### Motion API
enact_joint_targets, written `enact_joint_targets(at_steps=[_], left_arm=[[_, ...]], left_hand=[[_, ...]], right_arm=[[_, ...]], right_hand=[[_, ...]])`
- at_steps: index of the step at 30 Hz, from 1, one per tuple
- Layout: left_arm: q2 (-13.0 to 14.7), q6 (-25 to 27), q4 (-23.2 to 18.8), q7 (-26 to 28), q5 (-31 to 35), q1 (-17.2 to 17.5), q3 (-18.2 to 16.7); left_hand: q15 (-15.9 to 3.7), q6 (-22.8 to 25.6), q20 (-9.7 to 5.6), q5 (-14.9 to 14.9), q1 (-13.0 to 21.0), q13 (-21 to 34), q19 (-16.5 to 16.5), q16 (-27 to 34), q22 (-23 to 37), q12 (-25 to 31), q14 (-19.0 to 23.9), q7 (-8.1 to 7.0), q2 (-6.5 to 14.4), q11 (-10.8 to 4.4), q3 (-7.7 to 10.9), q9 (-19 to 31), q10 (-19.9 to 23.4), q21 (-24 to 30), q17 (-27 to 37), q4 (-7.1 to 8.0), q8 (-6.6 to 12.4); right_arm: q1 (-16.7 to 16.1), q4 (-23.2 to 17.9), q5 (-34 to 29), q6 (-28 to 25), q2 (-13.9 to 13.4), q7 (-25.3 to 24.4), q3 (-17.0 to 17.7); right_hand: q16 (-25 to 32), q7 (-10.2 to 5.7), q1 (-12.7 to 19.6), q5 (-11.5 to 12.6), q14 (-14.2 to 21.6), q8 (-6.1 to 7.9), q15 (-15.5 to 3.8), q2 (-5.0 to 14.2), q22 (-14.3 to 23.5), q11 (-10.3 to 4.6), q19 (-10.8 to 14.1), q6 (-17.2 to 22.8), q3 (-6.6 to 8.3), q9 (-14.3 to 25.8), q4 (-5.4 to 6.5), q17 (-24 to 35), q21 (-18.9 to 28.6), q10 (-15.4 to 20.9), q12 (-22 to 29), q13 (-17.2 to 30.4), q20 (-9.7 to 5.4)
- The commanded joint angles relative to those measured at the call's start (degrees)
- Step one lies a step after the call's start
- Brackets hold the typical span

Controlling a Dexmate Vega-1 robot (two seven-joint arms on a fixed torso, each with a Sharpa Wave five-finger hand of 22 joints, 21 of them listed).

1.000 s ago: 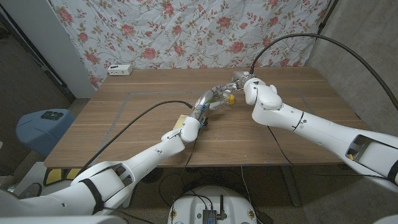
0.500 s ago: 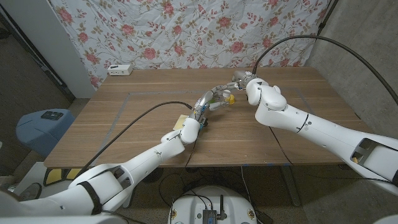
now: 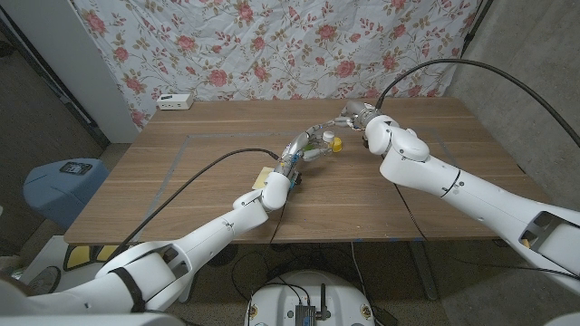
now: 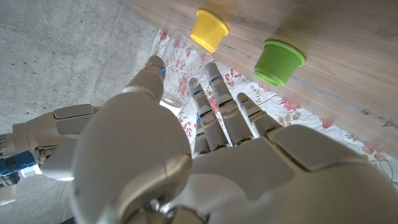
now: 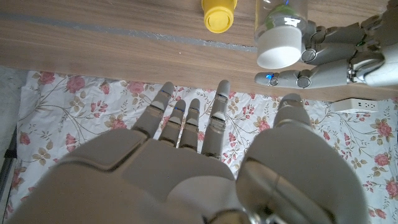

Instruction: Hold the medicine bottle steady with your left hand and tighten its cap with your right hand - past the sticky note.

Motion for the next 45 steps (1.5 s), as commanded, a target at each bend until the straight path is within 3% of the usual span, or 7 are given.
enact_joint_targets(at_steps=[1,8,15,24,28,35,45], left_arm=[[0.18,-1.46,-0.36,-3.41,-3.98,0.62,-1.32],[0.06,-2.05,-0.26,-3.61,-4.73,0.91,-1.88],[0.01,-2.48,-0.38,-4.57,-5.81,1.14,-2.32],[0.95,-1.67,-1.79,-6.16,-6.64,1.43,-2.97],[1.64,-0.67,-3.24,-6.61,-6.86,1.95,-3.34],[3.16,1.60,-6.06,-8.35,-7.51,2.66,-3.94],[5.15,5.08,-10.60,-8.18,-6.88,4.43,-4.68]], left_hand=[[-5.28,-0.86,-6.53,0.43,0.03,0.15,-0.69,-0.15,0.14,0.12,-0.70,-0.27,-0.12,-1.82,0.11,0.12,1.05,-0.22,-0.06,-0.16,-0.29],[-5.50,-1.84,-6.16,0.38,0.23,0.20,-1.14,-0.12,0.15,-0.01,-1.49,-0.40,-0.60,-1.81,-0.28,0.13,0.24,-0.28,-0.01,-0.34,-0.42],[-5.49,-2.08,-5.95,0.38,0.25,0.23,-1.25,0.01,0.15,0.10,-1.69,-0.39,-0.57,-1.83,-0.46,0.13,0.23,-0.24,0.05,-0.26,-0.35],[-5.44,-3.06,-3.32,0.35,0.17,0.28,-1.67,0.01,0.16,-0.06,-2.69,-0.56,-0.67,-1.51,-1.07,0.13,-0.87,-0.23,0.11,-0.10,-0.39],[-5.24,-3.66,-1.02,0.33,0.08,0.30,-2.52,0.05,0.17,-0.13,-3.86,-0.71,-0.49,-1.68,-1.59,0.13,-1.66,-0.42,0.22,0.06,-0.38],[-5.56,-5.29,2.32,0.31,0.18,0.32,-4.79,0.06,0.16,-0.27,-6.28,-1.59,-0.16,-1.72,-2.75,0.11,-3.56,-0.67,0.30,0.19,-0.42],[-5.61,-5.98,2.93,0.29,-0.11,0.32,-6.08,0.12,0.17,-0.15,-7.61,-1.73,-0.05,-2.04,-3.58,0.10,-4.37,-0.68,0.29,0.38,-0.35]], right_arm=[[-4.99,-0.34,6.51,3.62,-0.57,-5.20,6.93],[-6.87,-0.30,10.15,5.20,-0.62,-8.21,9.50],[-9.57,0.11,15.19,8.63,-0.75,-11.43,13.15],[-12.90,1.66,23.69,14.22,-0.44,-13.82,18.37],[-14.33,3.10,27.68,18.17,-0.31,-14.64,20.52],[-14.86,4.73,31.20,21.10,-0.29,-15.93,21.40],[-15.69,7.14,35.59,25.03,-0.08,-17.19,22.54]], right_hand=[[-0.27,-0.08,0.13,0.55,-0.46,-0.42,0.22,0.27,0.10,-0.24,-0.47,-2.10,0.18,0.00,-0.43,0.17,-0.06,-0.43,0.09,0.22,-0.07],[-0.15,-0.04,-0.13,0.54,-0.70,-0.65,0.40,0.38,0.11,-0.08,-0.64,-5.53,0.14,-0.16,-0.53,0.18,0.00,-0.88,0.14,0.24,0.04],[-0.02,-1.75,-0.44,0.58,-0.93,-0.67,0.71,0.78,0.10,0.19,-0.32,-8.96,0.18,-0.49,-0.56,0.23,0.20,-1.19,0.18,0.23,-0.11],[-0.20,-1.73,-0.69,0.54,-1.83,-0.66,0.66,1.10,0.08,0.06,-0.09,-12.07,0.20,-0.96,-0.65,0.24,0.27,-2.30,-0.07,0.13,-0.74],[-0.30,-1.65,-0.93,0.49,-2.50,-0.62,0.61,1.25,0.05,-0.07,-0.31,-13.63,0.15,-1.24,-0.66,0.24,0.17,-3.21,-0.28,0.03,-1.35],[-0.36,-1.67,-1.04,0.49,-3.06,-0.43,0.44,1.56,0.03,-0.35,-0.61,-14.46,0.22,-1.47,-0.69,0.23,0.06,-3.82,-0.35,-0.06,-1.94],[-0.28,-1.64,-1.16,0.46,-3.24,-0.38,0.32,1.81,0.02,-0.51,-1.01,-15.42,0.25,-1.67,-0.72,0.21,-0.06,-4.10,-0.28,-0.13,-2.38]])
